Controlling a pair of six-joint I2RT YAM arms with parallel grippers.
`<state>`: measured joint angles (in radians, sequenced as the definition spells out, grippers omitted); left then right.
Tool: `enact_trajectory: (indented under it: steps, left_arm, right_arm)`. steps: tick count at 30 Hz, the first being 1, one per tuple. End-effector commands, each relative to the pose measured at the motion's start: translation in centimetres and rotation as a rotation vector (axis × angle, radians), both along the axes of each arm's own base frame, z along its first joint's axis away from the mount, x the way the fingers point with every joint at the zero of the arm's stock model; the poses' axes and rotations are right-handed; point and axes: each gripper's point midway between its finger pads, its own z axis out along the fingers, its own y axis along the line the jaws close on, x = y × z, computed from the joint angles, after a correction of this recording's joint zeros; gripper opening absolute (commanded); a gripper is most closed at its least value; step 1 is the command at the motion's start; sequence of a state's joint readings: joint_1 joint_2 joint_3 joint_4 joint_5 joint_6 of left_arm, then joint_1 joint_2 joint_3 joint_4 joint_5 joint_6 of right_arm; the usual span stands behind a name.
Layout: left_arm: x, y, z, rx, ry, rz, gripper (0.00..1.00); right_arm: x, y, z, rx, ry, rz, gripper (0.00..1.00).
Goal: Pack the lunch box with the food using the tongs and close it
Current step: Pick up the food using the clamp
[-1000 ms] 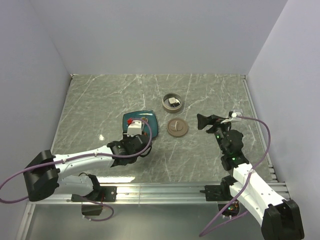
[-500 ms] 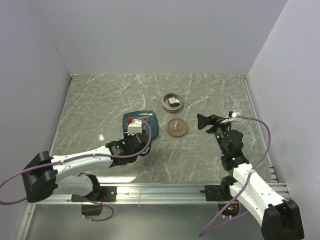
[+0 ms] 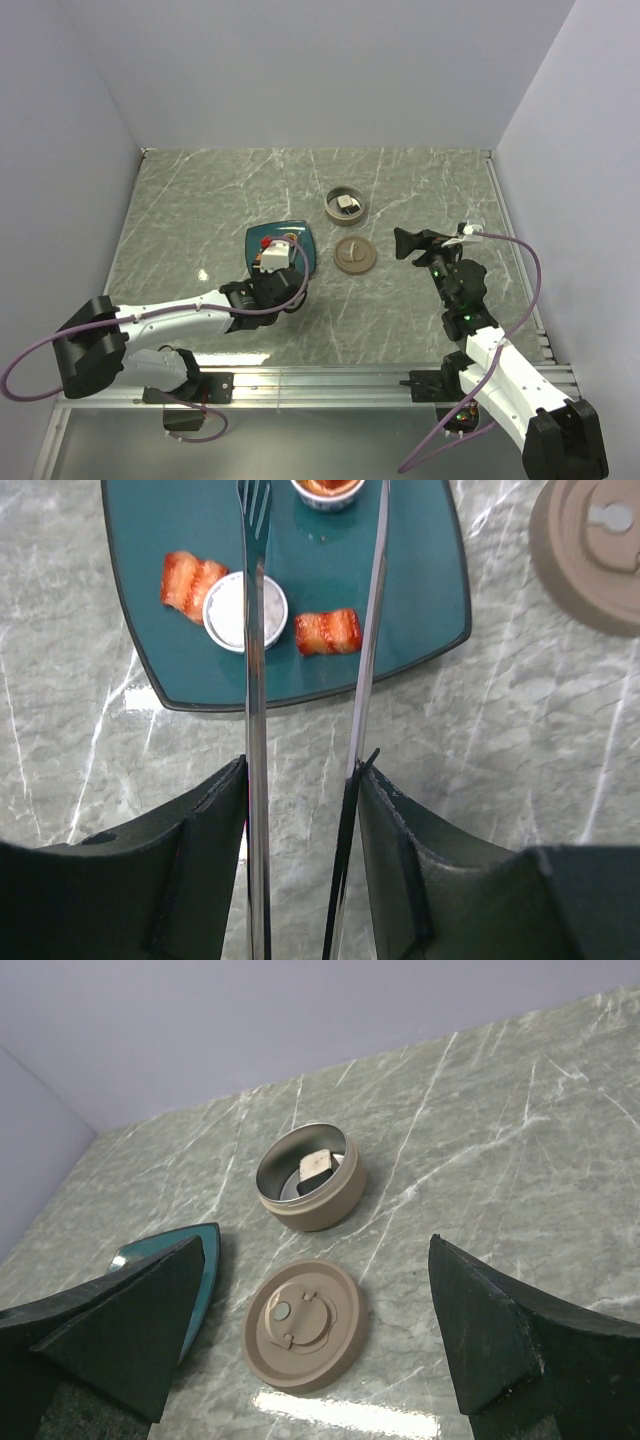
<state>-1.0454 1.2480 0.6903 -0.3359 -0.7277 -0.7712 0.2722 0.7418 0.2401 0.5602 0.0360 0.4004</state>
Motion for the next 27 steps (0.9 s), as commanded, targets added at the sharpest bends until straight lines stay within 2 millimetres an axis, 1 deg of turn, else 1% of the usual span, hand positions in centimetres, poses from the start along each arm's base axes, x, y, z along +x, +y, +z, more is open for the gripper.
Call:
enact_trajectory:
  steps: [1,4,9,12,18,23,27]
  left_arm:
    - [0.3,-1.2,0.7,-0.018,-0.008,-0.020,0.52]
    - [0.4,-1.2,0.7,-0.018,-0.007,-0.019,0.50]
    - [0.4,-1.1,1.1,-0.030,-0.022,-0.018,0.35]
    - [0.4,-1.1,1.3,-0.033,-0.027,-0.017,0.32]
    - [0.8,-0.9,2.4,-0.036,-0.057,-0.002,0.29]
    - [1.2,-0.9,4.1,-0.063,-0.097,0.002,0.28]
    - [1.4,-0.8,5.0,-0.073,-0.118,0.006,0.28]
  right_arm:
    - [0.0,-0.2,0.4,0.005,-0.018,-0.004,1.00]
    - [0.0,-0.2,0.4,0.005,-0.019,-0.006,1.00]
    - [0.1,-0.2,0.3,0.004,-0.015,-0.006,1.00]
    - [0.0,-0.2,0.3,0.004,-0.016,-0.005,1.00]
    - [0.0,-0.2,0.4,0.007,-0.019,-0.006,1.00]
    - [0.0,-0.2,0.3,0.006,-0.017,-0.006,1.00]
    - [0.0,-0.3,0.2,0.006,-0.014,-0.009,1.00]
